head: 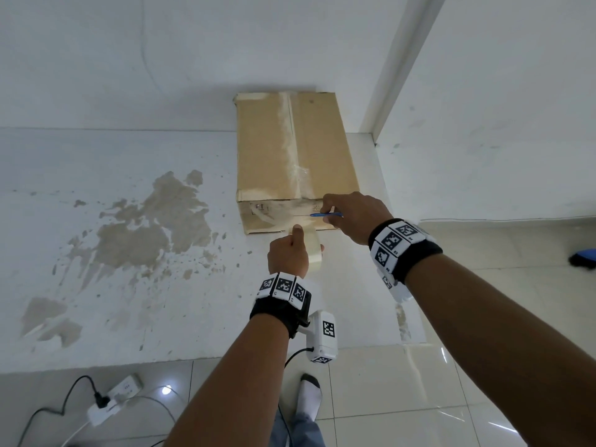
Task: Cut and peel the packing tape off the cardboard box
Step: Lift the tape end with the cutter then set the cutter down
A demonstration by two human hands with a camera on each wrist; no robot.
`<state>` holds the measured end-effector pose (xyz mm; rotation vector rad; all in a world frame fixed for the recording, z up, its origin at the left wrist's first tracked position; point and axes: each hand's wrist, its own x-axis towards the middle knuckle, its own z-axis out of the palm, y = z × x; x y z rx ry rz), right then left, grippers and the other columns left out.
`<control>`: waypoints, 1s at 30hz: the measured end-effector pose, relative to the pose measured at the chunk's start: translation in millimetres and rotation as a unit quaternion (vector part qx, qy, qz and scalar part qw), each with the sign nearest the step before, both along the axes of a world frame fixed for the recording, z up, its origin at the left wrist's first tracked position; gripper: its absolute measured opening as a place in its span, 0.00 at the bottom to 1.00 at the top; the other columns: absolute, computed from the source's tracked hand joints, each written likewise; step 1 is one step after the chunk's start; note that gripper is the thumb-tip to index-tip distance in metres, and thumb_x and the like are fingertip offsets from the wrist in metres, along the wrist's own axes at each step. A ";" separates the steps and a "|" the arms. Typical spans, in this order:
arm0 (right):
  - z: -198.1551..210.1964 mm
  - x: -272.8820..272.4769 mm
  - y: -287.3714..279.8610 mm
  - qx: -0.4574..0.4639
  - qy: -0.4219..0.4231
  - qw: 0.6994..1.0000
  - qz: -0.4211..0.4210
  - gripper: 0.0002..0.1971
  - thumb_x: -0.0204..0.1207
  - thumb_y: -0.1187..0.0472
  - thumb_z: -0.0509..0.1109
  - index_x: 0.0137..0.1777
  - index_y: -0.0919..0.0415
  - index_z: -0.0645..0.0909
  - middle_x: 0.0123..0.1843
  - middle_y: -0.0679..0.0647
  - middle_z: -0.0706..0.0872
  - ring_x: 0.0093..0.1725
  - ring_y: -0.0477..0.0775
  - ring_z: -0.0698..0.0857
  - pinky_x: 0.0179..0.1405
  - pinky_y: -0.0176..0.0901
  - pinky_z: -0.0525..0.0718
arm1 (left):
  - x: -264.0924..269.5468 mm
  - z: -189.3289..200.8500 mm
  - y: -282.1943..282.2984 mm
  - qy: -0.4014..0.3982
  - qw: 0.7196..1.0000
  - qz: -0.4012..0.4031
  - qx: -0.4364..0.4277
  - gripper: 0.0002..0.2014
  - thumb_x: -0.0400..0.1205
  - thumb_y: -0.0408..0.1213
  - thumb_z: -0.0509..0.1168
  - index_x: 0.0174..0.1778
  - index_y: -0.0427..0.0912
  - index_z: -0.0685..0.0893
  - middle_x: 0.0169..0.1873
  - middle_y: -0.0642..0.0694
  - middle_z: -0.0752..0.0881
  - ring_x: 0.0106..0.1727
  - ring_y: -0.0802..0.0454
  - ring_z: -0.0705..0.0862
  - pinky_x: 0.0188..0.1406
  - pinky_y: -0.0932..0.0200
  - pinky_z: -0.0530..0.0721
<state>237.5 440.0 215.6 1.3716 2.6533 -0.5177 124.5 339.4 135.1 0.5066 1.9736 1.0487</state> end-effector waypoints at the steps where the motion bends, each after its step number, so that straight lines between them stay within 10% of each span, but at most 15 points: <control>1: -0.2 5.6 1.4 -0.003 -0.002 1.000 -0.012 0.07 0.85 0.49 0.65 0.57 0.47 0.82 0.52 0.52 0.88 0.48 0.58 0.86 0.47 0.47 0.80 | -1.3 -0.5 -1.8 0.007 1.000 -0.004 -0.001 0.32 0.92 0.52 0.56 0.24 0.39 0.79 0.42 0.28 0.92 0.45 0.31 0.89 0.51 0.46 0.87; 14: -17.1 23.4 -14.7 -0.162 0.302 0.936 -0.084 0.07 0.83 0.51 0.70 0.51 0.54 0.82 0.33 0.47 0.90 0.33 0.39 0.81 0.41 0.39 0.75 | -6.3 -0.8 -11.2 0.009 1.000 -0.016 0.021 0.40 0.78 0.67 0.48 0.40 0.35 0.95 0.37 0.40 0.96 0.46 0.39 0.93 0.56 0.41 0.92; 20: -23.4 4.3 -25.6 -0.212 0.332 0.917 -0.067 0.07 0.86 0.58 0.67 0.58 0.59 0.81 0.41 0.48 0.92 0.26 0.40 0.76 0.36 0.37 0.76 | -10.9 3.1 -13.4 0.010 1.000 -0.011 0.024 0.40 0.81 0.67 0.52 0.37 0.31 0.90 0.35 0.34 0.93 0.44 0.35 0.91 0.53 0.45 0.91; 25: -24.1 2.4 -30.9 -0.246 0.325 0.912 -0.053 0.16 0.88 0.66 0.61 0.74 0.58 0.77 0.56 0.50 0.92 0.34 0.38 0.82 0.31 0.25 0.76 | -15.0 -0.5 -17.2 0.029 0.999 -0.024 0.030 0.28 0.93 0.52 0.55 0.32 0.48 0.90 0.39 0.41 0.95 0.42 0.43 0.90 0.45 0.55 0.86; 30: -23.1 3.5 -32.5 -0.276 0.330 0.902 -0.042 0.23 0.88 0.71 0.58 0.81 0.59 0.72 0.69 0.52 0.87 0.46 0.39 0.86 0.36 0.32 0.79 | -14.4 0.7 -17.4 0.030 0.999 -0.028 0.024 0.30 0.93 0.53 0.55 0.39 0.40 0.94 0.39 0.40 0.94 0.44 0.40 0.92 0.45 0.53 0.89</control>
